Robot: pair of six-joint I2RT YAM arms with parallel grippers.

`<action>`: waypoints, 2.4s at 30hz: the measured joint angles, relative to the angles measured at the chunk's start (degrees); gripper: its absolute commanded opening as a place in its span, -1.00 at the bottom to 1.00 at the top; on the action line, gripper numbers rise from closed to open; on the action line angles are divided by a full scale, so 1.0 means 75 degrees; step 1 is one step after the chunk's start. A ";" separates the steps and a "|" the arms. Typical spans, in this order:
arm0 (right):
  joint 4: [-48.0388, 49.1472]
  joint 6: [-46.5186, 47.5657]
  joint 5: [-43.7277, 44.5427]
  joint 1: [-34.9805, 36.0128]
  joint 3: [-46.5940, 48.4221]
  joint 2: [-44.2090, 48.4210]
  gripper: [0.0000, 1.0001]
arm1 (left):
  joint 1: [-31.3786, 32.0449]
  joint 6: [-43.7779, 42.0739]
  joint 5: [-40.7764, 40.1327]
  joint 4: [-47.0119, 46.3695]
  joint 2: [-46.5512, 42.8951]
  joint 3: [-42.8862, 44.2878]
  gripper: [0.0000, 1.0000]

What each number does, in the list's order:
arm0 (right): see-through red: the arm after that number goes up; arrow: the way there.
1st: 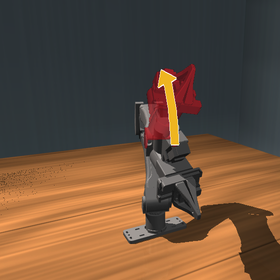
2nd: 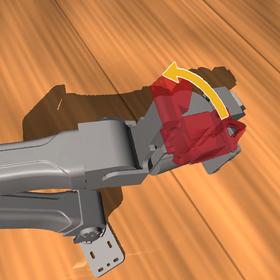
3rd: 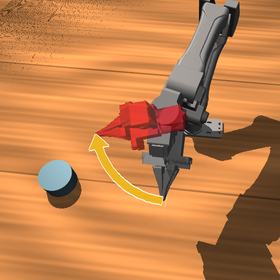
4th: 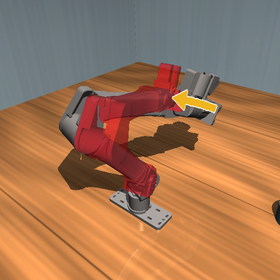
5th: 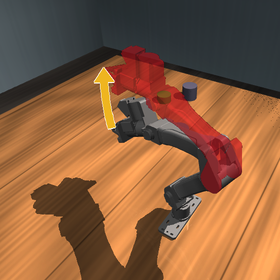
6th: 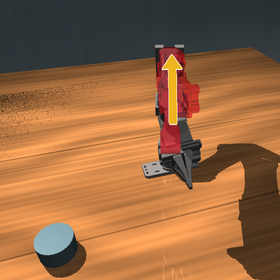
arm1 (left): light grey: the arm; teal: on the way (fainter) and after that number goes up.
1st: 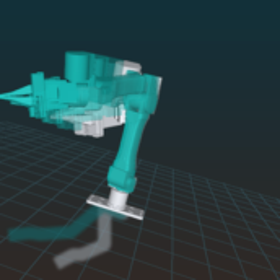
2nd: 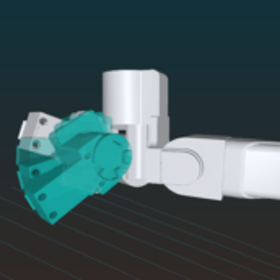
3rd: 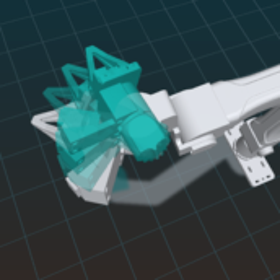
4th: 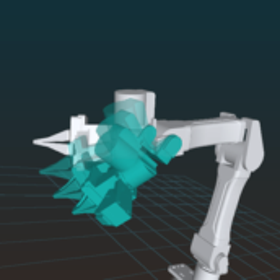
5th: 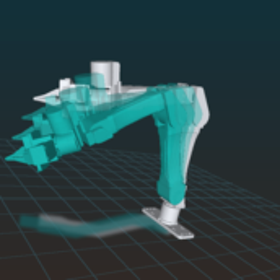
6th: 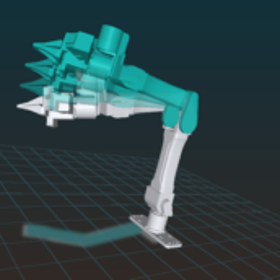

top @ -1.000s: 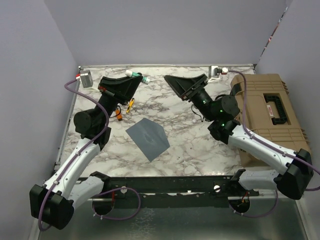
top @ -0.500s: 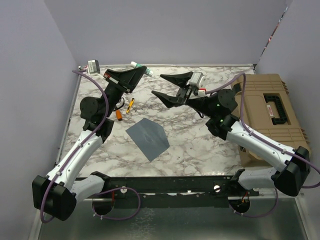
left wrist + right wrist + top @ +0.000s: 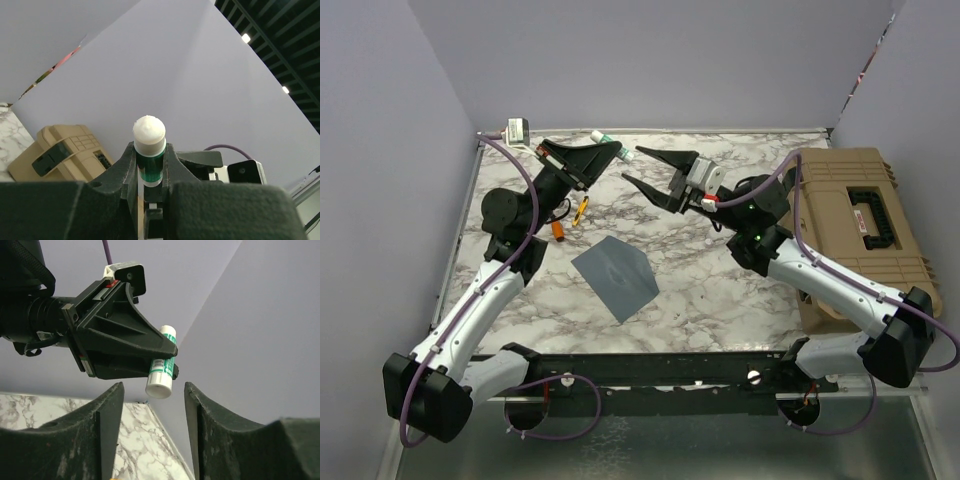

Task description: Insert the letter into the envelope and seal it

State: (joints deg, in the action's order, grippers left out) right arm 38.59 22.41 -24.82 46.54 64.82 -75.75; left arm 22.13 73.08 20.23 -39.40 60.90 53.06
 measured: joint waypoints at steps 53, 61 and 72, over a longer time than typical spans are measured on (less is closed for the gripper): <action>0.0976 -0.8486 0.1102 0.0227 0.0131 -0.0396 -0.99 | 0.0038 -0.1918 0.0280 0.0350 -0.0994 0.0070 -1.00; 0.1961 -1.2394 0.1527 0.0245 -0.0128 -0.0877 -0.99 | 0.0029 -0.3299 0.0498 0.0023 -0.1107 -0.0026 -1.00; 0.2806 -1.4114 0.1606 0.0239 -0.0157 -0.1227 0.38 | 0.0012 -0.4004 0.0615 -0.0618 -0.1148 -0.0280 -1.00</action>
State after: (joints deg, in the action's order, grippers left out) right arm 59.64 -83.44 -12.78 48.34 63.64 -84.95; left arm 22.22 43.05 24.84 -44.03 52.29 50.96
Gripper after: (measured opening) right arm 0.568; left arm 0.149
